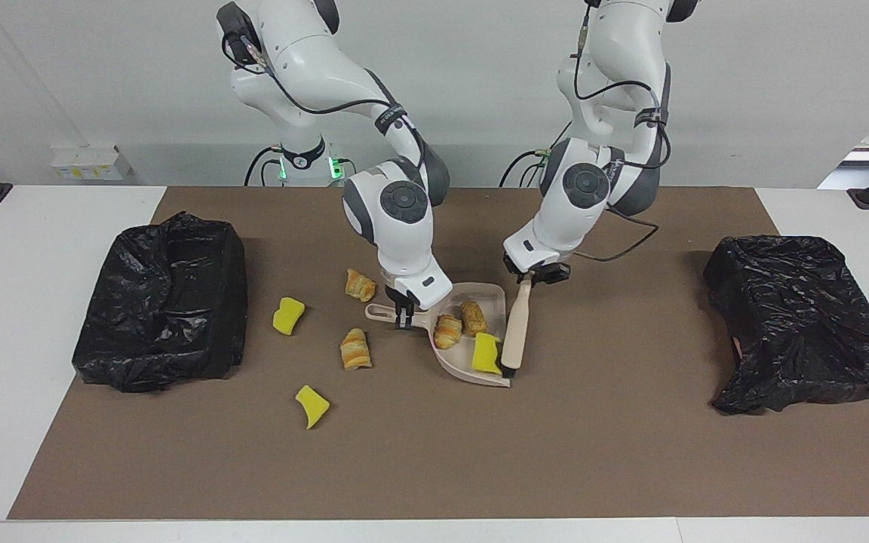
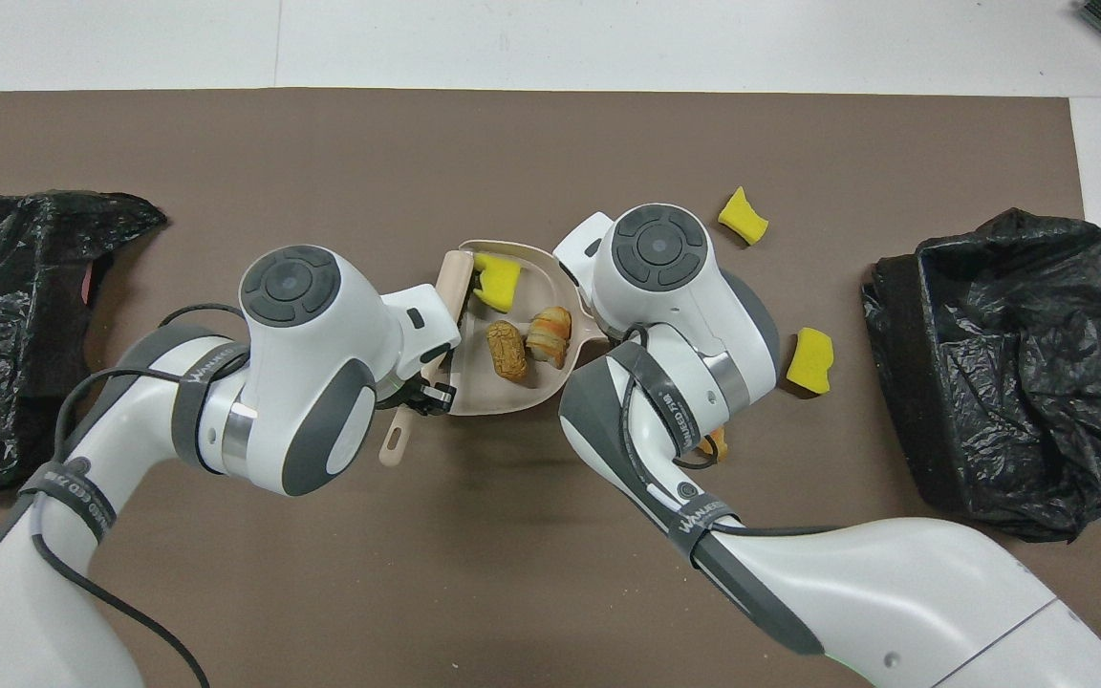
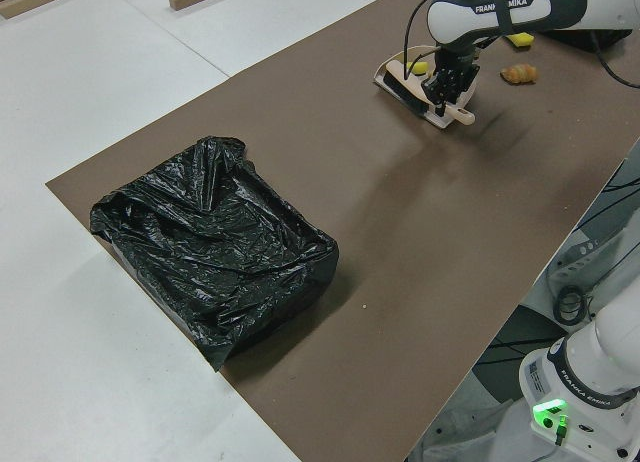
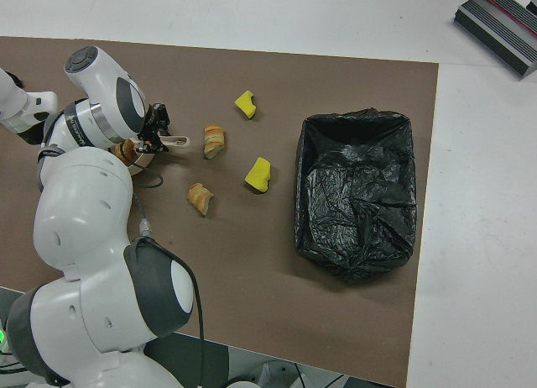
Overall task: Sweep and dump trash in bin
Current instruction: 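Sweep rolls and sponges into the dustpan with the left gripper's brush, then carry the dustpan to the bin nearest the right gripper and tip it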
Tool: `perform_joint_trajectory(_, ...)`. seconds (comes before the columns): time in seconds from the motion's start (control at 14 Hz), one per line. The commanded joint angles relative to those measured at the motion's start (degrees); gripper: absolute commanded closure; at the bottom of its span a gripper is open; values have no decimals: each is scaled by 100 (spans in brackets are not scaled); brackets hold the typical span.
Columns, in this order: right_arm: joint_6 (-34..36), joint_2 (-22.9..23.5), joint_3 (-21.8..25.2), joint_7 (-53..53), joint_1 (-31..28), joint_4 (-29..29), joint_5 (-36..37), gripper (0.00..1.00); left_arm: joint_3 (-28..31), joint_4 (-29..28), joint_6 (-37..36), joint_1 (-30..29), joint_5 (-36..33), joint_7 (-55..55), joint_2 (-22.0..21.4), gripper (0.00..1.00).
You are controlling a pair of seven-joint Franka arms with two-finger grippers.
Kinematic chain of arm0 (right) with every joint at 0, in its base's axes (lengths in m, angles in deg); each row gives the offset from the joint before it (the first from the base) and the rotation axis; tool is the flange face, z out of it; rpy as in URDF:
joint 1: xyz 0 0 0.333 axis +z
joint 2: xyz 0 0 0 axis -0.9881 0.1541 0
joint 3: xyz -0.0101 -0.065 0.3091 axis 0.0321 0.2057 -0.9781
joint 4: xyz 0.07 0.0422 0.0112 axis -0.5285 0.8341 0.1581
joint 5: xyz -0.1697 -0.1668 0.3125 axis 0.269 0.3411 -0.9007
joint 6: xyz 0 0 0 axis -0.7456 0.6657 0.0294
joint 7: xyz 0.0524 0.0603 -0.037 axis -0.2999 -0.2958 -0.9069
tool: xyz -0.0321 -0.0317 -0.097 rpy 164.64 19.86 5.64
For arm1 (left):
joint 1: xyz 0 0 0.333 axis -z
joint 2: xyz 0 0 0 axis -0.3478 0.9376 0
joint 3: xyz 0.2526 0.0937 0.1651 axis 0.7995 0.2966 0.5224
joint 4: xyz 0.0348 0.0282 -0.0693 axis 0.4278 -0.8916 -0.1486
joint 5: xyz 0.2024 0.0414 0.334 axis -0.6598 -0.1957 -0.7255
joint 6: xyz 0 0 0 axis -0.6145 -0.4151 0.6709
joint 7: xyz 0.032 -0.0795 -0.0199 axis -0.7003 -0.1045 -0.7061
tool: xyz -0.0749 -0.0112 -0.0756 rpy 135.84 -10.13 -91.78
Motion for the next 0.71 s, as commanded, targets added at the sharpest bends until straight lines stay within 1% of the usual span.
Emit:
perform_joint_trajectory(0.0,-60,-122,-22,-18,-75,140,11,100,96,-69,-2,208,64,-368,-160,100)
perform_joint_trajectory(0.21,-69,-218,-22,-167,-277,105,-6,100,175,-78,-46,95,64,-405,-160,100)
perform_joint_trajectory(0.36,-78,-358,-30,-657,-566,105,-103,100,184,-52,-55,-159,11,-842,-151,100)
perform_joint_trajectory(0.43,-52,-463,-30,-903,-716,105,-147,100,193,-51,-107,-178,-41,-1114,-186,100)
perform_joint_trajectory(0.5,-8,-630,-22,-1089,-883,140,-208,100,211,-51,-108,-187,-120,-1334,-282,100)
perform_joint_trajectory(0.64,394,-981,-22,-1545,-1348,158,-252,100,211,-121,-300,-178,-156,-1765,-554,100)
